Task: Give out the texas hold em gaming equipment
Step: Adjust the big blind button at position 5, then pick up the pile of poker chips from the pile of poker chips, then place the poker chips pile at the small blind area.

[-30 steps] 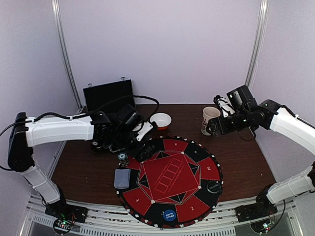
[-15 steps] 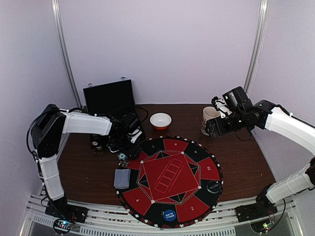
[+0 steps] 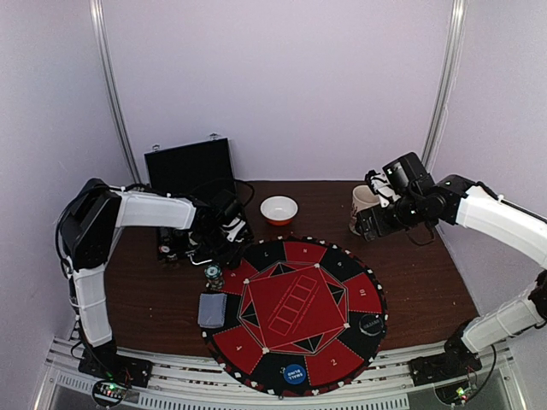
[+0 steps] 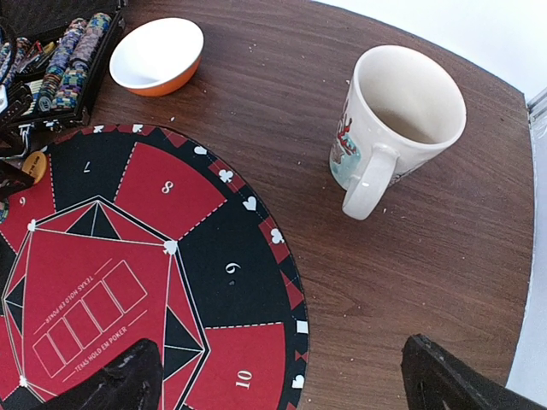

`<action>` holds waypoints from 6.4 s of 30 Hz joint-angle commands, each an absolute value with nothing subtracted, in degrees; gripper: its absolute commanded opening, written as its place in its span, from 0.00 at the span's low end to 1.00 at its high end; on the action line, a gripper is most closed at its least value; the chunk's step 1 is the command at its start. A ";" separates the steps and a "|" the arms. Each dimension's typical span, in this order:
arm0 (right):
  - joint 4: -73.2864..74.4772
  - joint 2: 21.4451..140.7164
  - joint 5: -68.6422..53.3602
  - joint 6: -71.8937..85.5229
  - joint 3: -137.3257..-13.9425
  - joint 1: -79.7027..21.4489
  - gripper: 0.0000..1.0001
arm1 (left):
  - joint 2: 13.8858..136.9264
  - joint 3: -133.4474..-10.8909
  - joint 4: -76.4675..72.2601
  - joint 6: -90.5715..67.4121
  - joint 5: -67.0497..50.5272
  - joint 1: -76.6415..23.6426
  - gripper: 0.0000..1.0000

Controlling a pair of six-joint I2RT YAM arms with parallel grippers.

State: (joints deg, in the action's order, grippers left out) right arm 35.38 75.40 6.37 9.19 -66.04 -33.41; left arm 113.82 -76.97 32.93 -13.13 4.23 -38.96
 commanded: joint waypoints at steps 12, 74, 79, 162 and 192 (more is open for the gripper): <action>35.28 76.06 8.11 8.58 -65.72 -33.76 1.00 | 118.31 -76.38 29.32 -7.87 -5.84 -42.47 0.58; 36.17 76.02 7.73 8.44 -65.23 -34.50 1.00 | 99.10 -65.56 37.07 -11.28 2.28 -39.74 0.88; 36.12 76.10 7.82 8.28 -65.08 -34.54 1.00 | 100.01 -64.77 36.77 -10.19 0.64 -38.79 0.76; 35.98 72.11 6.59 8.43 -62.80 -34.54 1.00 | 113.73 -75.73 46.08 -4.02 -5.88 -83.32 0.04; 37.45 72.99 6.24 8.71 -63.85 -34.54 1.00 | 105.92 -65.65 28.11 -5.77 0.65 -83.15 0.00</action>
